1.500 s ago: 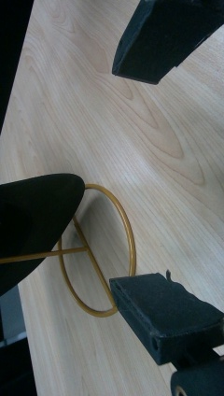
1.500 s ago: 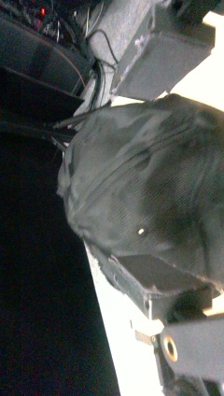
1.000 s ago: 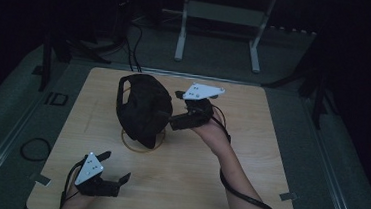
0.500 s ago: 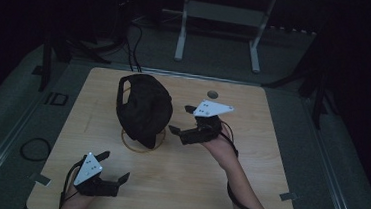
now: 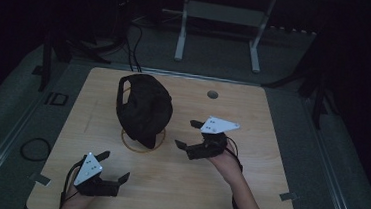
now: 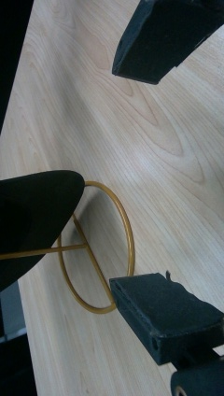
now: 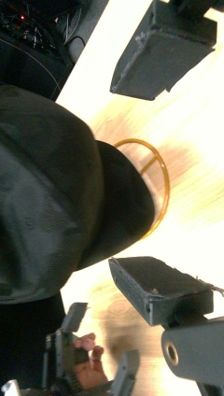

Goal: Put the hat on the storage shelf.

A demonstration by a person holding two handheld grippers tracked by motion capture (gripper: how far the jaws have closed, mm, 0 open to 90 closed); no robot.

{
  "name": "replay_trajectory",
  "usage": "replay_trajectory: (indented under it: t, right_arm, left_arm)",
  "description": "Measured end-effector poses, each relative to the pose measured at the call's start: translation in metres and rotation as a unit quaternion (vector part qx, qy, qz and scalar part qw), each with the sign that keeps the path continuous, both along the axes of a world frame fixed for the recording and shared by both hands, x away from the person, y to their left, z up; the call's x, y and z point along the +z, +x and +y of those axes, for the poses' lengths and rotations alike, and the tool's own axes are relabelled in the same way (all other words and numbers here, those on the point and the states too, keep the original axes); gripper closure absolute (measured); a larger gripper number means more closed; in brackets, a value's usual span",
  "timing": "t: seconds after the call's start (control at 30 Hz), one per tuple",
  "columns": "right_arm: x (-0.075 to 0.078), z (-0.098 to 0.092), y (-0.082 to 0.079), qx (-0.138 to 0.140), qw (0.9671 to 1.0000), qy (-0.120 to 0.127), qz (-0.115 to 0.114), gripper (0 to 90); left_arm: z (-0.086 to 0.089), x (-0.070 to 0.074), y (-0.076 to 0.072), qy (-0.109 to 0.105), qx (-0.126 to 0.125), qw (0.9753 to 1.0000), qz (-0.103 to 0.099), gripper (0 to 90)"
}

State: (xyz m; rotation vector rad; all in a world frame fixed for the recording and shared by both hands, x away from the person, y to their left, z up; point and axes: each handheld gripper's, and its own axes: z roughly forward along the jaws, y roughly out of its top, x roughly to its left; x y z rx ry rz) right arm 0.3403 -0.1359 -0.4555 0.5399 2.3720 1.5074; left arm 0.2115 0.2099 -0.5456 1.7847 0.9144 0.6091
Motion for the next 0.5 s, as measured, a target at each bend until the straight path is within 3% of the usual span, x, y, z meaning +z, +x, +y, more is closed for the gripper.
replay_trajectory:
  t: [0.1, 0.27, 0.5]
  right_arm:
    - [-0.017, -0.007, -0.005, 0.005, 1.0, 0.002, -0.006, 13.5]
    - [-0.039, -0.011, -0.009, 0.011, 0.9997, -0.014, 0.018, 13.6]
    - [-0.053, -0.018, -0.016, 0.017, 0.9993, -0.023, 0.026, 13.5]
  left_arm:
    - [0.0, 0.0, 0.0, -0.002, -0.001, 1.0, -0.002, 2.3]
    - [-0.002, 0.0, 0.0, 0.0, -0.004, 1.0, 0.0, 2.3]
    - [0.0, 0.001, -0.001, 0.0, -0.002, 1.0, -0.004, 2.3]
